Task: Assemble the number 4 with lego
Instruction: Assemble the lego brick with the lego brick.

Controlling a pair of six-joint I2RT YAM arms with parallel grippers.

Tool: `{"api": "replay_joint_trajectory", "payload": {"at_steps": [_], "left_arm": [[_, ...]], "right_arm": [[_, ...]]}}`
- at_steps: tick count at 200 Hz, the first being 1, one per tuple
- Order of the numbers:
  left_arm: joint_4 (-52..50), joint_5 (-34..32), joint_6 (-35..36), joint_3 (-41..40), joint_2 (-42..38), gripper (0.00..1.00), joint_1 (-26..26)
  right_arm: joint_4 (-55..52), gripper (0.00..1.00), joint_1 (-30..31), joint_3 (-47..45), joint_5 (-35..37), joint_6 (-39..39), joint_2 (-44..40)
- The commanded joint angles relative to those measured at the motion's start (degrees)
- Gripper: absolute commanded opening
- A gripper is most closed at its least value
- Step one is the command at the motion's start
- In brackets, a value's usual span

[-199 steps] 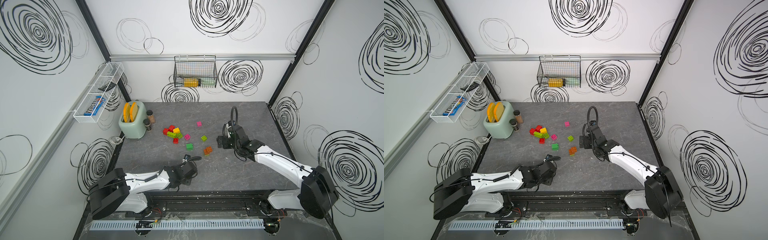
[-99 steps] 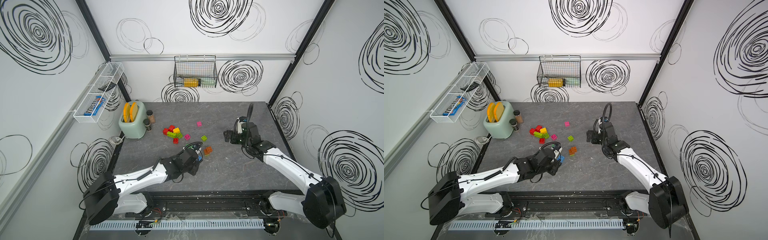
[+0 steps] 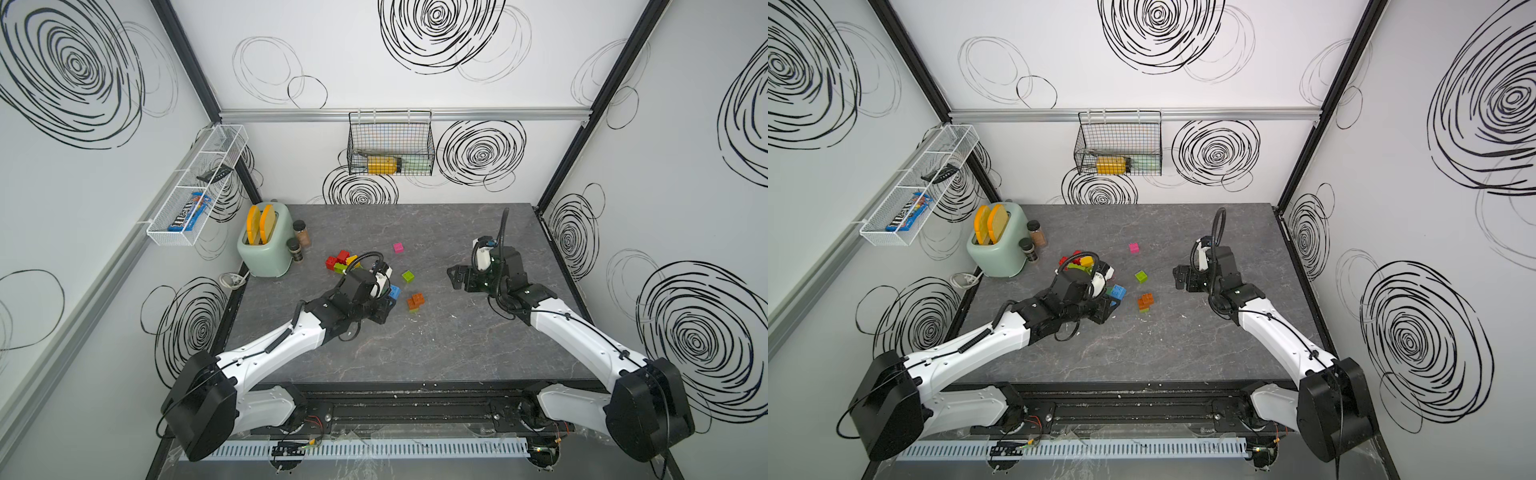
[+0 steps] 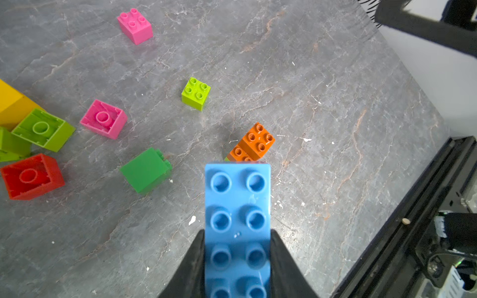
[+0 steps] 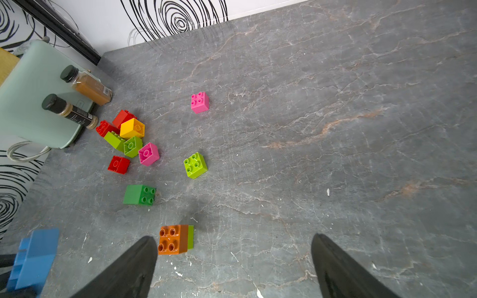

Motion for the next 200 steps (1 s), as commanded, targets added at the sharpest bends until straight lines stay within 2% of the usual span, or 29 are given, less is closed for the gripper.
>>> {"api": "replay_joint_trajectory", "payload": {"at_steps": [1, 13, 25, 53, 69, 78, 87, 129, 159, 200], "left_arm": [[-1.5, -0.1, 7.4, 4.0, 3.0, 0.0, 0.0], [-1.2, -0.7, 9.7, 4.8, 4.2, 0.0, 0.1], [-1.0, 1.4, 14.1, 5.5, 5.9, 0.0, 0.1], [-1.6, 4.2, 24.1, 8.2, 11.3, 0.0, 0.0], [-3.1, 2.8, 30.3, 9.9, 14.6, 0.0, 0.0], [-3.7, 1.6, 33.7, 10.5, 16.2, 0.0, 0.3], [-4.8, 3.3, 38.0, 10.9, 17.6, 0.0, 0.9], [-3.4, 8.4, 51.1, 10.3, 19.7, 0.0, 2.8], [-6.0, 10.5, 54.4, 13.5, 22.6, 0.0, 4.6], [-6.2, 13.0, 55.1, 15.2, 24.9, 0.0, 6.2]], "right_arm": [[0.2, 0.98, -0.1, 2.5, -5.2, -3.8, 1.3], [0.6, 0.97, -0.2, 2.8, -7.8, -4.4, 1.7], [2.3, 1.0, -0.5, 2.2, -11.6, -4.6, 2.1], [7.5, 0.91, -1.0, 0.4, -21.2, -4.6, 4.4], [7.9, 0.88, -1.0, 0.9, -24.2, -3.0, 6.7], [7.5, 0.82, -1.0, 1.2, -25.0, -1.9, 8.1], [7.5, 0.77, -0.9, 1.4, -26.4, -1.9, 9.4], [7.9, 0.63, -0.7, 2.3, -33.4, -2.3, 14.5], [7.9, 0.5, -0.5, 3.1, -37.2, -2.1, 17.5], [10.1, 0.4, 0.3, 3.6, -40.0, -0.4, 20.7]]}}
